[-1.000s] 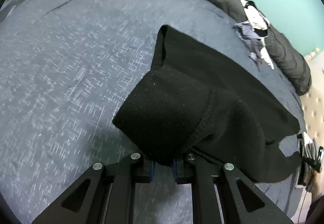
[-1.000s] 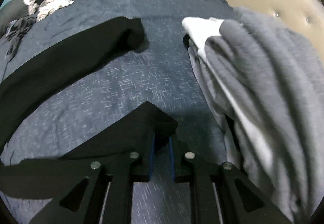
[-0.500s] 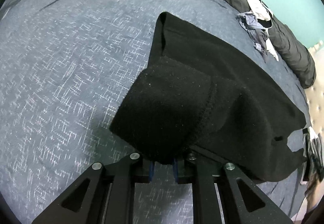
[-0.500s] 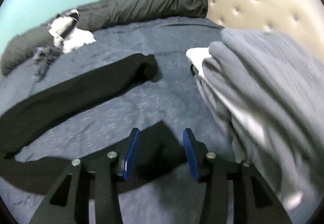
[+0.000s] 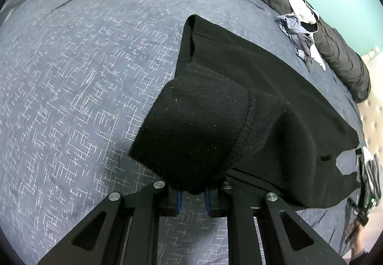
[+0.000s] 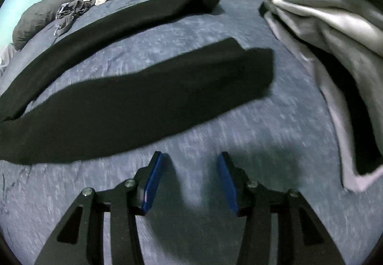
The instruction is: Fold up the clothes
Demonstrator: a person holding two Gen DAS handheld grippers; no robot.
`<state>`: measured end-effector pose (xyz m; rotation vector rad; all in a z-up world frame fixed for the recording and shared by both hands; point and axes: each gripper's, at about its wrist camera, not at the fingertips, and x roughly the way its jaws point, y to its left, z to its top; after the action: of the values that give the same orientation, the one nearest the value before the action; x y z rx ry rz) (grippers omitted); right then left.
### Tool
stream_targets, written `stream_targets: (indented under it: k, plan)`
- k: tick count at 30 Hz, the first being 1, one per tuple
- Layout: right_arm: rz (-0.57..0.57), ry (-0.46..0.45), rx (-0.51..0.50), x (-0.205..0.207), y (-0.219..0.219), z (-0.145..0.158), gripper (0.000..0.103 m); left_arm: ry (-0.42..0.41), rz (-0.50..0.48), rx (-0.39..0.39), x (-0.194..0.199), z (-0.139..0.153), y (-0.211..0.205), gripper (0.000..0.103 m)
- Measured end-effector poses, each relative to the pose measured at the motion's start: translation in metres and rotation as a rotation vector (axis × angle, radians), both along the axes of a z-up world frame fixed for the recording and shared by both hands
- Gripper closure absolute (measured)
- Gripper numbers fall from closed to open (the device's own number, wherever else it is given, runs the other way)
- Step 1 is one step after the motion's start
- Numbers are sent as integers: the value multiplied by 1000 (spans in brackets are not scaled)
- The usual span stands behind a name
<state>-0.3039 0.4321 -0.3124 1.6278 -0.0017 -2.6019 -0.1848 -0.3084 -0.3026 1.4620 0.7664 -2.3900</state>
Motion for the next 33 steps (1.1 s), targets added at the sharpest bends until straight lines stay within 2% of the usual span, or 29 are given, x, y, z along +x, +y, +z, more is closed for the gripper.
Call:
stream_targets:
  k: [6, 9, 20, 22, 25, 28, 33]
  plan:
    - [9, 73, -40, -28, -14, 19, 55, 5, -10, 0, -1, -2, 0, 88]
    - [6, 82, -29, -46, -20, 23, 55, 3, -10, 5, 0, -4, 0, 88]
    - [-85, 125, -83, -121, -27, 21, 55, -32, -25, -5, 1, -15, 0, 87]
    - [-81, 89, -71, -126, -29, 16, 55, -35, -22, -6, 0, -16, 1, 87]
    - [-72, 116, -77, -116, -22, 21, 55, -38, -21, -9, -2, -17, 2, 87]
    - [-136, 175, -159, -91, 7, 31, 55, -36, -20, -7, -1, -17, 2, 87]
    - [-233, 188, -210, -46, 50, 34, 55, -33, -17, 1, 2, -17, 2, 87]
